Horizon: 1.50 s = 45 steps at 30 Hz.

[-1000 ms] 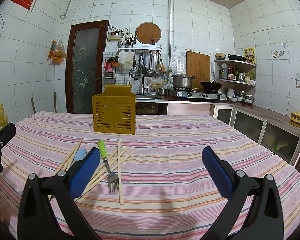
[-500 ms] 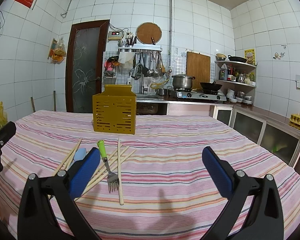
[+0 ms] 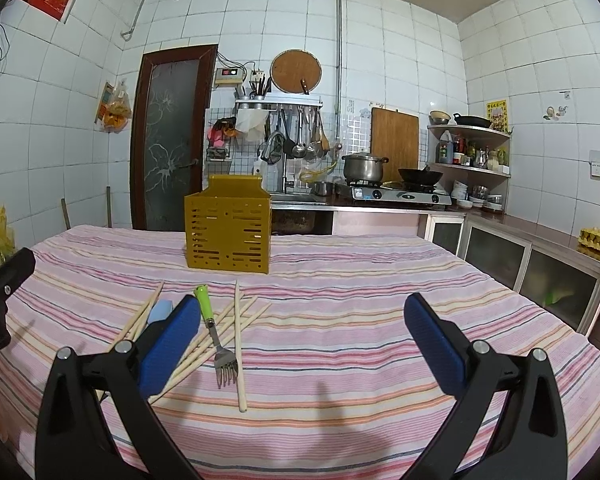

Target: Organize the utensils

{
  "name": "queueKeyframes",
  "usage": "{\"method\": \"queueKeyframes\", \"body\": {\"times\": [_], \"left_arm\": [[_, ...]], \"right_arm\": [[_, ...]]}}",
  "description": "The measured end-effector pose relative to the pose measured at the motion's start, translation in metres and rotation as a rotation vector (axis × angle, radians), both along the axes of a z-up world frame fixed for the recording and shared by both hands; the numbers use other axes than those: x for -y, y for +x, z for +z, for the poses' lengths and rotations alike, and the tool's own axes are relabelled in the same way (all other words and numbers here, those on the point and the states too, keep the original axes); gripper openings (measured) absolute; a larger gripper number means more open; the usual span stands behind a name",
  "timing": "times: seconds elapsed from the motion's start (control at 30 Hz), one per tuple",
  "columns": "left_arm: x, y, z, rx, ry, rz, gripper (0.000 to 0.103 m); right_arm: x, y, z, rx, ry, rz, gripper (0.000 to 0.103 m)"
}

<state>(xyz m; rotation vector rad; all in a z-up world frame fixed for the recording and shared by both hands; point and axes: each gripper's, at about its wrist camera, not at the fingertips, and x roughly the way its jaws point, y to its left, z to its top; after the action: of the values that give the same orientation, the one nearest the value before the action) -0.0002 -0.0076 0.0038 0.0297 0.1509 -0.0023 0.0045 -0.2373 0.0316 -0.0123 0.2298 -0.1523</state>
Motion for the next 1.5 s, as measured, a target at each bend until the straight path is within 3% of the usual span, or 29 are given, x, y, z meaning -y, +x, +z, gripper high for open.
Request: {"method": "queueKeyframes", "body": {"times": [0.87, 1.13, 1.5], "left_arm": [[-0.001, 0.004, -0.004, -0.008, 0.017, 0.018, 0.098], [-0.006, 0.010, -0.005, -0.034, -0.010, 0.009, 0.098], [-0.018, 0.058, 0.007, -0.236, -0.060, -0.019, 0.098]], "right_arm": [[0.004, 0.000, -0.002, 0.009, 0.012, 0.008, 0.099], [-0.001, 0.001, -0.002, 0.004, 0.004, 0.022, 0.099], [0.009, 0.053, 0.008, -0.152, 0.051, 0.053, 0.099]]}}
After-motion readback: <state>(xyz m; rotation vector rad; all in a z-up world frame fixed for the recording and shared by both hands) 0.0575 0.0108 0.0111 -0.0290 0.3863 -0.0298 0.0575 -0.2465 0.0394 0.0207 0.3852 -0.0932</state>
